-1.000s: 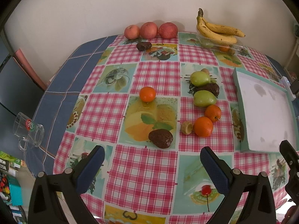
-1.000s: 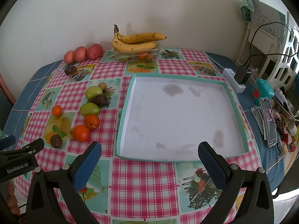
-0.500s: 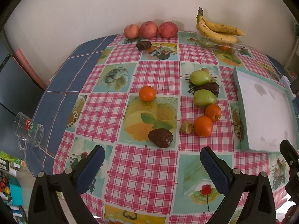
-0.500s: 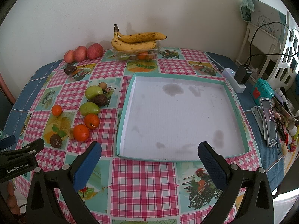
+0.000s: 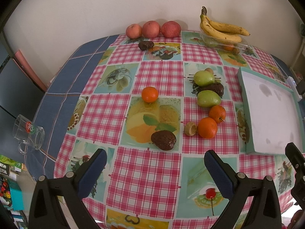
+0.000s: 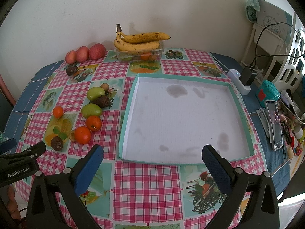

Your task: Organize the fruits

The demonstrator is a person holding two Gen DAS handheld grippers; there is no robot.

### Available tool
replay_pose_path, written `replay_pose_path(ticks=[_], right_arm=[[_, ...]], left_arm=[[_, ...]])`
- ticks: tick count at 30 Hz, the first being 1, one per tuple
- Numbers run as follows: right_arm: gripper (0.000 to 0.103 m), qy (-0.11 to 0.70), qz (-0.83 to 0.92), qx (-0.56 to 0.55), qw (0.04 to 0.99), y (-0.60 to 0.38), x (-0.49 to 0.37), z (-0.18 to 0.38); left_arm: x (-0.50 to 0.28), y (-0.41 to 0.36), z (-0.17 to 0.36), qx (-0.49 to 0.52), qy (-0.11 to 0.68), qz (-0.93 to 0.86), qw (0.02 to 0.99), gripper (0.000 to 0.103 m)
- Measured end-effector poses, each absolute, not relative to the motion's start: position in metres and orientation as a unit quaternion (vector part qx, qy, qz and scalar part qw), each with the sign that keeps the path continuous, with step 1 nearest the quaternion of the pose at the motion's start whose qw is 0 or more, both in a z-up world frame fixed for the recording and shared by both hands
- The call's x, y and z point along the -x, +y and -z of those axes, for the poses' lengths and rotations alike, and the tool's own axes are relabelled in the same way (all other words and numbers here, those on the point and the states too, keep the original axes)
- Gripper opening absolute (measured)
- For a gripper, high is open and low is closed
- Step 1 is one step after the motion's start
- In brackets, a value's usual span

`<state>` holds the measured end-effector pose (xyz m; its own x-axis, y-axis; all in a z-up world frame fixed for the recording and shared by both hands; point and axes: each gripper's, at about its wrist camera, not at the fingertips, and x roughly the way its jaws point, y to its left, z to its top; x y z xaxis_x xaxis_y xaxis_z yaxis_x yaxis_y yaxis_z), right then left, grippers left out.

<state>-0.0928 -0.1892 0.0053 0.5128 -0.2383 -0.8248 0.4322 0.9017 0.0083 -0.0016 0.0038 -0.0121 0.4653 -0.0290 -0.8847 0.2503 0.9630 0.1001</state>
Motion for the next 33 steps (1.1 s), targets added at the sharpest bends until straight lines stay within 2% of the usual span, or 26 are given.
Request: replay_pose_path(ticks=[27,33], right_arm=[[0.103,0.456,0.194,-0.107,0.862,-0.190,0.091,-0.005],[0.103,0.457,0.192,-0.108,0.862,-0.190,0.091,-0.005]], left_arm=[[0.001,0.002,0.013,-0.110,0.516,0.084,0.845,0.103],[-0.016,0.015,0.011,-0.067,0.522,0.060,0.848,0.103]])
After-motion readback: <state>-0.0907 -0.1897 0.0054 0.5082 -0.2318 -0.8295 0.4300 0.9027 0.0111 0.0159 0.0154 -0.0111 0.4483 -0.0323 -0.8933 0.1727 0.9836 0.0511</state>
